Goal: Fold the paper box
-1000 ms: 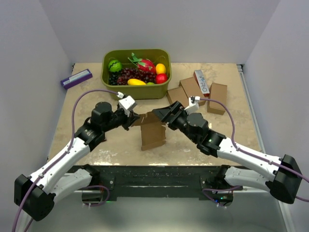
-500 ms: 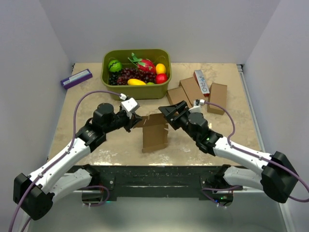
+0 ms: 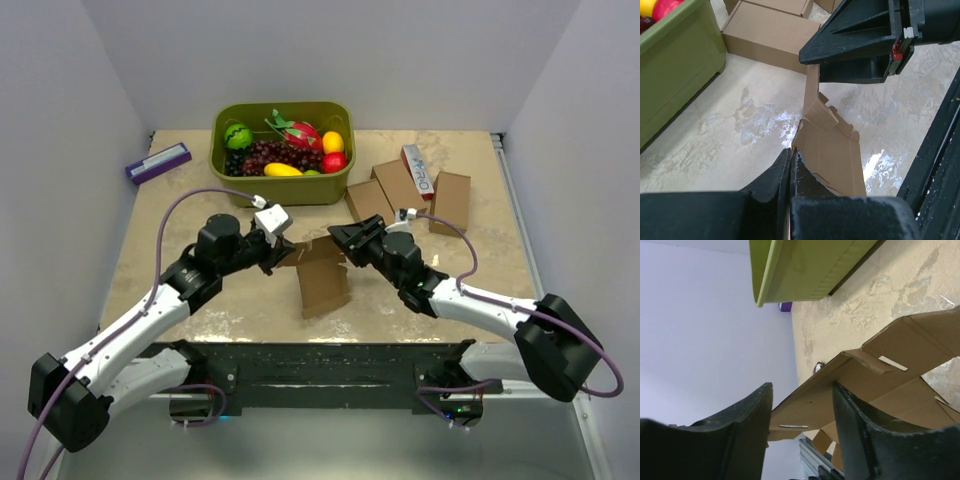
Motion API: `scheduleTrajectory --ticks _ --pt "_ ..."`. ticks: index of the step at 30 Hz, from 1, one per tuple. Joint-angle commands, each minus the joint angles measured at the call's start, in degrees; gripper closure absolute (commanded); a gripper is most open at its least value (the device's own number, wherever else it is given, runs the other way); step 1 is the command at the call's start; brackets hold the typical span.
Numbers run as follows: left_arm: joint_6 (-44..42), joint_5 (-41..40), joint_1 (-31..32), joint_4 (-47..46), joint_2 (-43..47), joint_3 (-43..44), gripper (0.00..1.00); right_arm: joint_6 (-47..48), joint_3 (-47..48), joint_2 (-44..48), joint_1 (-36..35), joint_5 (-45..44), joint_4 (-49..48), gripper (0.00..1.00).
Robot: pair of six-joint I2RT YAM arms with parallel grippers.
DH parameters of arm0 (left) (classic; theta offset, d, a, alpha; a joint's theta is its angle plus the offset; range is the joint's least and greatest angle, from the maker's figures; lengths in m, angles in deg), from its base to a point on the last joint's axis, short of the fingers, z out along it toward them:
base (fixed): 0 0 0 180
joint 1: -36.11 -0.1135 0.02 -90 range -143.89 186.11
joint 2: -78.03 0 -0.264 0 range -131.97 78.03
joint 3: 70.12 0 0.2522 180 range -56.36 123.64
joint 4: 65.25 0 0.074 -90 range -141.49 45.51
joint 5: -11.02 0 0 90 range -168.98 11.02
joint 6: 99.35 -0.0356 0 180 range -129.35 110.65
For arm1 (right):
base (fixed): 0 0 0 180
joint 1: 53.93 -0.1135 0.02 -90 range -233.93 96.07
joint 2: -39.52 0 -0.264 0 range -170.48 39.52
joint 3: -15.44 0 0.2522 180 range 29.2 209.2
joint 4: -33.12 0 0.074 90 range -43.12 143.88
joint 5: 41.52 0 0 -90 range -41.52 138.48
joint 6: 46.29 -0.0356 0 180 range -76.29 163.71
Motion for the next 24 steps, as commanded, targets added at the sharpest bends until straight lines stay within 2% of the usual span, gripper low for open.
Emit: scheduleTrajectory --ticks 1,5,6,11,14,15,17,18,21,23,24 --pt "-0.8 -0.5 0.7 -2.0 -0.5 -0.6 1.00 -0.9 -0.9 -1.7 0.0 0.5 -5.4 0.54" --pt "-0.4 -1.4 0.7 -1.9 -1.7 -0.4 1.00 -1.2 -1.0 -4.2 0.0 0.7 -6.4 0.63" --pt "-0.1 -1.7 0.8 -1.6 -2.1 -0.3 1.00 -1.4 -1.3 -4.6 0.0 0.7 -7.4 0.70" --pt "0.6 -2.9 0.8 -0.8 -4.6 0.4 1.00 -1.3 -2.0 -7.5 0.0 0.5 -10.5 0.88" --pt "1.0 -2.3 0.9 -0.4 -5.5 0.6 0.82 -0.4 -1.9 -9.4 0.0 0.3 -12.0 0.96" --pt "0.9 -2.2 0.9 -0.5 -5.7 0.7 0.66 -0.1 -1.9 -10.4 0.0 0.3 -12.4 0.98" --pt "0.9 -1.7 0.8 -0.3 -5.8 0.9 0.51 0.9 -2.0 -11.1 0.0 -0.2 -13.4 1.00" --pt "0.8 -1.7 0.8 -0.2 -5.7 1.0 0.38 1.3 -2.0 -11.5 0.0 -0.9 -13.5 1.00" --pt "1.0 -2.4 0.7 0.2 -4.8 1.2 0.24 3.8 -2.2 -12.7 -0.3 -2.5 -14.9 1.00" --pt "1.3 -4.8 0.7 0.5 -3.8 1.5 0.21 5.7 -2.9 -13.6 -0.4 -3.1 -17.0 1.00" --pt "5.7 -5.6 0.7 0.3 -3.5 1.5 0.19 6.4 -3.1 -14.0 -0.6 -3.2 -18.1 1.00"
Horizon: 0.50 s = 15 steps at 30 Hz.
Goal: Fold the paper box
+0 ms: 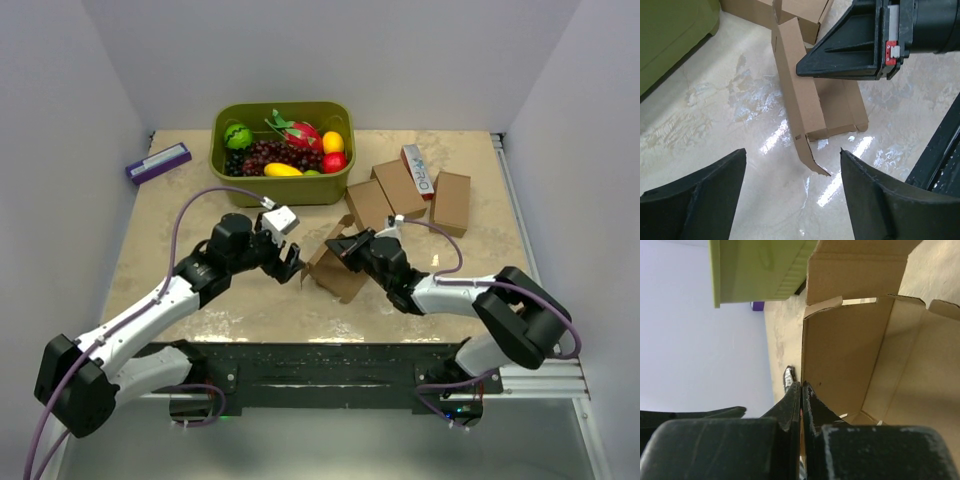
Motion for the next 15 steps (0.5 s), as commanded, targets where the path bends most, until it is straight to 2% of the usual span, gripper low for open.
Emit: scheduleTrajectory --ticks 1,5,8,14,15 --pt "6.4 -4.1 0.2 -1.5 2.9 1.8 0.18 6.1 -1.3 -1.2 -0.7 -3.7 -7.5 1.00" --pt "14.7 -8.9 0.2 -4.9 4.1 0.3 0.18 7.9 -3.4 -4.2 -0.9 -3.6 -13.6 1.00" --pt "19.0 -13.8 0.2 -10.8 6.1 -5.3 0.18 7.9 -5.0 -6.8 -0.9 -3.5 -18.2 1.00" --pt "20.8 -15.8 0.2 -17.0 6.4 -13.1 0.18 7.4 -6.5 -10.5 -0.9 -3.5 -23.4 1.00" --pt "20.6 -18.1 0.2 -17.6 6.7 -14.8 0.18 7.5 -6.7 -11.0 -0.9 -3.7 -23.7 1.00"
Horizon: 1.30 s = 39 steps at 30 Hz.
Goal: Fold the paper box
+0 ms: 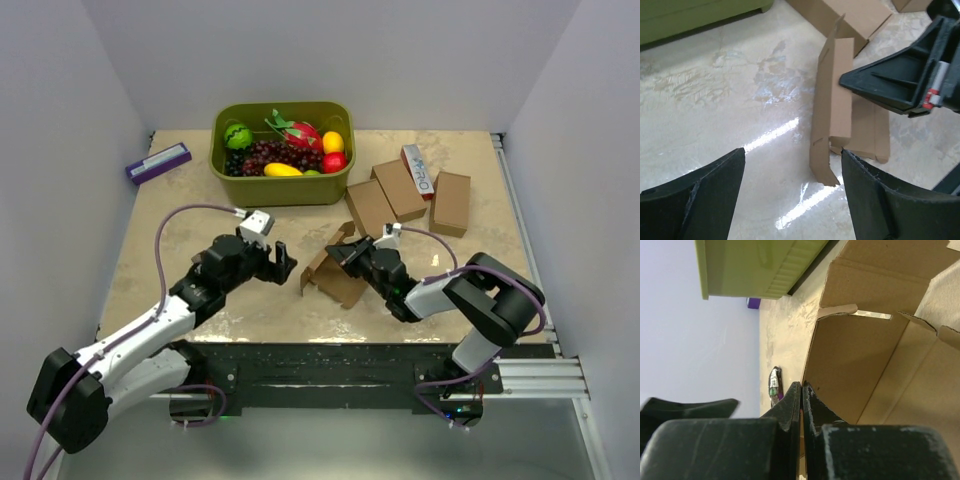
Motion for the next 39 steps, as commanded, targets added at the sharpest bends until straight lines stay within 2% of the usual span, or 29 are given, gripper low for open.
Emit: scheduleTrajectory --ticks 1,5,7,12,19,27,39 --pt "3.1 -6.0 0.2 -7.8 0.5 -4.7 0.18 1.9 -1.6 -1.6 -0.2 -2.7 -5.5 1.00" --pt "3.2 -4.6 0.3 -16.0 1.6 -10.9 0.21 1.6 -2.3 -1.5 -0.3 -3.5 -5.4 1.00" --pt "3.0 -1.4 0.4 -18.6 0.2 -13.5 0.23 1.5 -2.2 -1.2 -0.2 -3.5 -5.2 1.00" --pt "1.9 -1.3 0.5 -22.8 -6.3 -15.6 0.30 1.6 -1.6 -0.9 -0.3 -3.4 -4.3 1.00" --pt "1.1 0.3 1.8 -28.6 -11.7 -15.4 0.33 1.4 -1.5 -1.1 -0.3 -3.4 -4.3 1.00" --pt "1.0 2.9 5.2 -40.9 -21.5 -16.3 0.36 -0.5 -2.6 -3.9 -0.3 -3.6 -8.1 1.00" --pt "0.1 0.8 8.9 -51.5 -29.0 -15.4 0.41 -0.5 -2.8 -2.9 -1.1 -5.5 -5.9 1.00"
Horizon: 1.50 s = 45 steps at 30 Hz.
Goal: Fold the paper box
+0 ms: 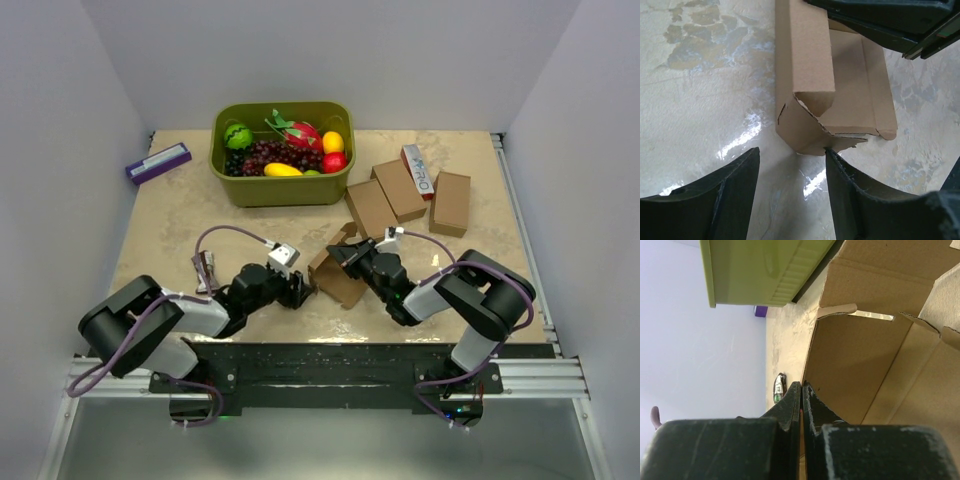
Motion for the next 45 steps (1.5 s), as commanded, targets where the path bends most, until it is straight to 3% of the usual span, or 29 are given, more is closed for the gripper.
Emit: scheduleTrajectory --ticks 1,31,38,45 --pt "-1.3 -1.9 1.2 -9.2 -2.8 1.0 0.42 0.9 -0.8 0.6 -0.5 -2.9 1.9 1.00" --pt "-1.3 -24.0 6.2 -26.5 -11.1 1.1 0.56 -0.9 -2.4 1.2 -2.2 -4.2 3.4 1.00" --pt "-3.0 -17.6 6.3 -33.2 -12.6 0.6 0.51 -1.3 -2.3 2.6 -2.8 -6.2 7.9 1.00" --pt "-4.1 -16.9 6.3 -36.1 -14.8 1.5 0.50 -1.5 -3.5 2.7 -3.2 -7.6 9.1 1.00"
